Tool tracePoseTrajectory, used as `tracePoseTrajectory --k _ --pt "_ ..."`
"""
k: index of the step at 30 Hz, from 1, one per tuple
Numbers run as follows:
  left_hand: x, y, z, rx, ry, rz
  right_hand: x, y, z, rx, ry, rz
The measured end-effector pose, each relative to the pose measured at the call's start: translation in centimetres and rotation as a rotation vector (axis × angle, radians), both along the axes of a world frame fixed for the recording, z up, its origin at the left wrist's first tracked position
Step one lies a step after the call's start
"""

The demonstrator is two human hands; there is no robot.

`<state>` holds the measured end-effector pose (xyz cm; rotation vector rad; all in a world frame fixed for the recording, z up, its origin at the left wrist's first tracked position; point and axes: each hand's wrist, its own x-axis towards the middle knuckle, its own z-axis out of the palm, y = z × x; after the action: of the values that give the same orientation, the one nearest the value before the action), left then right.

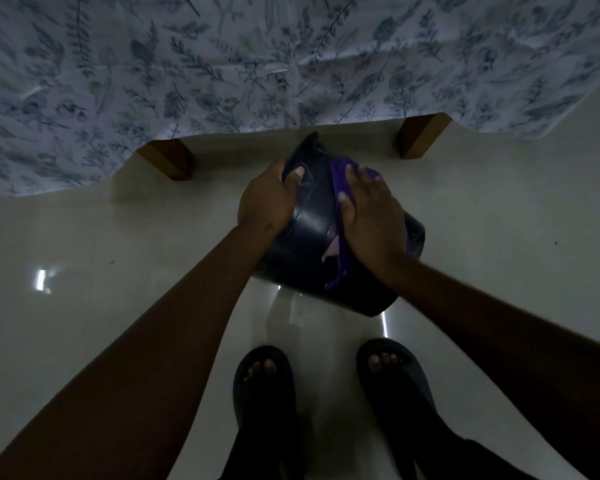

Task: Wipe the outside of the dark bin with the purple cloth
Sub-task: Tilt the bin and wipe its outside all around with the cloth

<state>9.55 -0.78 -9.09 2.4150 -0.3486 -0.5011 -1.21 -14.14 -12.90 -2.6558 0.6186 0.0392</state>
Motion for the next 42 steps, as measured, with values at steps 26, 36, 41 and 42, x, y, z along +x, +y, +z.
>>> tracePoseTrajectory --k 26,36,41,42 --pt "-4.2 3.3 0.3 -0.089 0.019 0.069 -0.9 1.4 0.4 0.071 -0.024 0.091" --pt "-3.9 2.3 0.1 -0.062 -0.006 0.069 -4.0 4.1 -0.1 -0.055 -0.06 0.185" --pt "-4.1 2.7 0.0 -0.077 0.0 0.08 3.8 -1.9 -0.7 0.269 0.101 -0.02" --pt "-4.1 2.8 0.0 -0.086 0.003 0.082 4.3 -2.2 -0.7 0.311 0.134 -0.029"
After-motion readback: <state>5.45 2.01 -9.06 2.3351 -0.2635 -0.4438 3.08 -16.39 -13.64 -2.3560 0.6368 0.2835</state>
